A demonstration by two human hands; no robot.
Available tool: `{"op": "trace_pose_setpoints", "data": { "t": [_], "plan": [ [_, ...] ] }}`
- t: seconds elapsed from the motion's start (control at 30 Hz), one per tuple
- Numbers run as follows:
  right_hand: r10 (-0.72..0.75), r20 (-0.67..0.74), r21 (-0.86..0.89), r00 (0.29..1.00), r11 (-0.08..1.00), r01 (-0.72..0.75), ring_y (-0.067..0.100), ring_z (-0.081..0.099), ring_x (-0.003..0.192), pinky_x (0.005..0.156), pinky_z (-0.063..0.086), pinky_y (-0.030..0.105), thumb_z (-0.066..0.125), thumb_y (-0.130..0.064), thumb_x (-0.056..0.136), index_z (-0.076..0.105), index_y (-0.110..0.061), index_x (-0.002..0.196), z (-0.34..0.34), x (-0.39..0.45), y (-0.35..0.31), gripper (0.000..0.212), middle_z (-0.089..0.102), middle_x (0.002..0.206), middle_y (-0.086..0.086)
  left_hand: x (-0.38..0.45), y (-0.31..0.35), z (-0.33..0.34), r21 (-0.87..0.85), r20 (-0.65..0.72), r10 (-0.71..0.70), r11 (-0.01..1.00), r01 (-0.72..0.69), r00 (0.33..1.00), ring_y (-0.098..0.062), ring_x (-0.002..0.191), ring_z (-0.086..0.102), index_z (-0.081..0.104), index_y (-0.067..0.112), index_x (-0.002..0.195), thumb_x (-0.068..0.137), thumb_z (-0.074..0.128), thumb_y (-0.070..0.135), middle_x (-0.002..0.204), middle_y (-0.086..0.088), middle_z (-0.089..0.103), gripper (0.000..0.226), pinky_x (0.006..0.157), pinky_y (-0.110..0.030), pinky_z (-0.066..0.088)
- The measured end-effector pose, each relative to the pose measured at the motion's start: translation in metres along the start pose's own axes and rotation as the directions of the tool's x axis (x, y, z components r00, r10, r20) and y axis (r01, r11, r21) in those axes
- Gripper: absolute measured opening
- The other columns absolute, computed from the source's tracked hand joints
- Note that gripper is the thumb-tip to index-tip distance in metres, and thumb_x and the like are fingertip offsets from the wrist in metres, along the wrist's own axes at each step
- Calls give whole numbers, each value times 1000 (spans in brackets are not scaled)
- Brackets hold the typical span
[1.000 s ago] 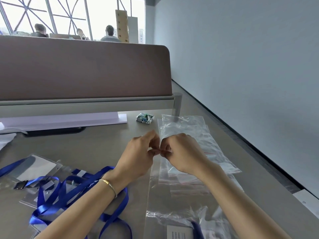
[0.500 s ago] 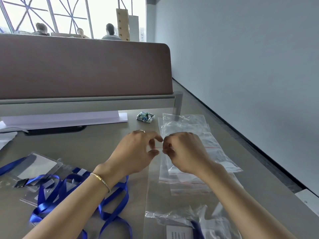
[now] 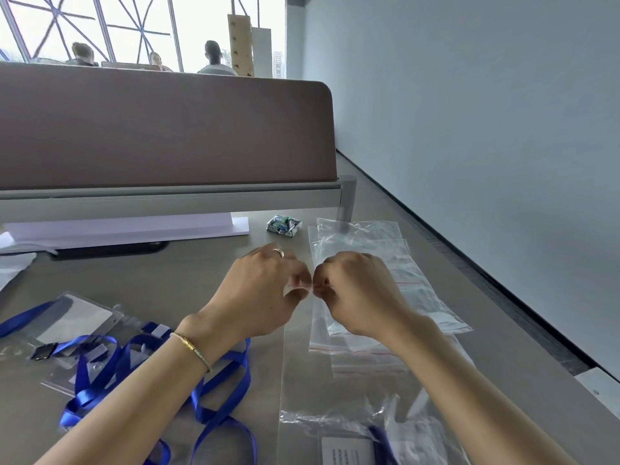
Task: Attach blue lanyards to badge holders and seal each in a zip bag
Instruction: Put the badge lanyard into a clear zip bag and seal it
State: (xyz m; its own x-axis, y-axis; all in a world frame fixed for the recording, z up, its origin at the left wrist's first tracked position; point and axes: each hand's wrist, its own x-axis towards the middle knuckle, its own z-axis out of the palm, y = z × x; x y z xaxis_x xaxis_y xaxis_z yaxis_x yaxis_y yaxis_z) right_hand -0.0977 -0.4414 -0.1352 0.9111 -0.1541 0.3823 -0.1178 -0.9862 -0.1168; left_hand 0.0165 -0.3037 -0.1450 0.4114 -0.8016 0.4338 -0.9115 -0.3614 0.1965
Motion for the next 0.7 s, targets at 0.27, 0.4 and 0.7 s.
{"op": "trace_pose_setpoints", "data": {
  "t": [0.27,0.4,0.7],
  "plan": [
    [3,1,39,1000,999,-3,20,63,85,72,46,31,68,-28,90,76,-29,92,-7,0,-1,8,71,88,-5,-4,-5,-2,-12,-84,-4,1000,3,996,-10,73,57,70,31,77,79,74,13,76,16,60,18,59,-21,34],
    [-2,-5,34,1000,999,2,21,64,85,75,49,33,66,-26,90,76,-25,91,-9,-1,1,10,71,87,-5,-4,-4,-5,-56,-58,-11,998,8,998,-6,78,53,69,33,81,84,71,23,78,17,59,10,65,-25,42],
    [-28,2,27,1000,999,28,20,63,85,72,49,33,68,-28,89,76,-28,90,-10,0,-5,9,71,86,-5,-4,-3,-4,-23,-74,62,998,-64,995,-12,72,55,72,29,79,80,75,14,73,15,57,16,59,-24,38]
  ]
}}
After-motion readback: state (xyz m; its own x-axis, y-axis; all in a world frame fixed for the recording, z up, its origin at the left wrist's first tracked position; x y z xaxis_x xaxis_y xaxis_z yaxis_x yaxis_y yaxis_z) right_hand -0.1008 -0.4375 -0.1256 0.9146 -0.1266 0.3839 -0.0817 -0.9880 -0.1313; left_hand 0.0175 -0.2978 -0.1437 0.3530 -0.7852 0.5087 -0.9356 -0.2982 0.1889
